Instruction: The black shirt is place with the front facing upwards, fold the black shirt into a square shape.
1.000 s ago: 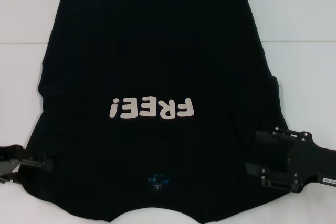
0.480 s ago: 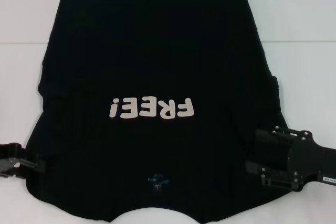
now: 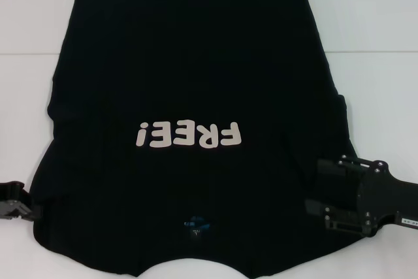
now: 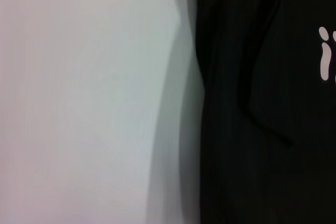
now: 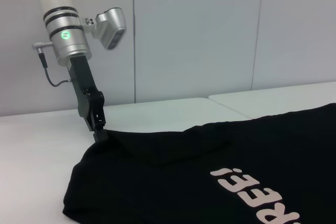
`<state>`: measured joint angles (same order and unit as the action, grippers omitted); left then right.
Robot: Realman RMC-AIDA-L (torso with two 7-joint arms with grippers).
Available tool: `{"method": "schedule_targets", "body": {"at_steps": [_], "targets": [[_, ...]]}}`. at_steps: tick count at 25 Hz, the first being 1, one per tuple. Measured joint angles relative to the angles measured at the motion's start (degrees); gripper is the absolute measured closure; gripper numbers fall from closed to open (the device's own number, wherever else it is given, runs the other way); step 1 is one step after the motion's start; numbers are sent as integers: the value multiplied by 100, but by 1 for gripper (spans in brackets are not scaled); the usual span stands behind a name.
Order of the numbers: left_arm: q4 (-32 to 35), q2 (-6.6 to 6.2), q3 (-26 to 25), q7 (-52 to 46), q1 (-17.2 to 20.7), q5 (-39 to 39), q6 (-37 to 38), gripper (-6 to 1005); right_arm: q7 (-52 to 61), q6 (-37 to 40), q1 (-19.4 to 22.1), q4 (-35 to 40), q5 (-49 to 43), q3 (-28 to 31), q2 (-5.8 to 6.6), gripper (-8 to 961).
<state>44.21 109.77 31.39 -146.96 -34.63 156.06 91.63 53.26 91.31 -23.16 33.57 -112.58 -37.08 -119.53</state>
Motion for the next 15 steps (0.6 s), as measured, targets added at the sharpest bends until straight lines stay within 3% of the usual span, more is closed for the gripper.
{"method": "schedule_targets", "body": {"at_steps": [2, 9, 15], "targets": [[0, 0, 5, -9, 5, 2, -16, 858, 0, 3, -3, 1, 0, 17, 0, 178], [-10, -21, 1, -19, 11, 4, -43, 983, 129, 94, -4, -9, 0, 247, 16, 178], [-42, -69, -52, 135, 1, -52, 10, 979, 1919, 127, -37, 378, -95, 327, 189, 178]]}}
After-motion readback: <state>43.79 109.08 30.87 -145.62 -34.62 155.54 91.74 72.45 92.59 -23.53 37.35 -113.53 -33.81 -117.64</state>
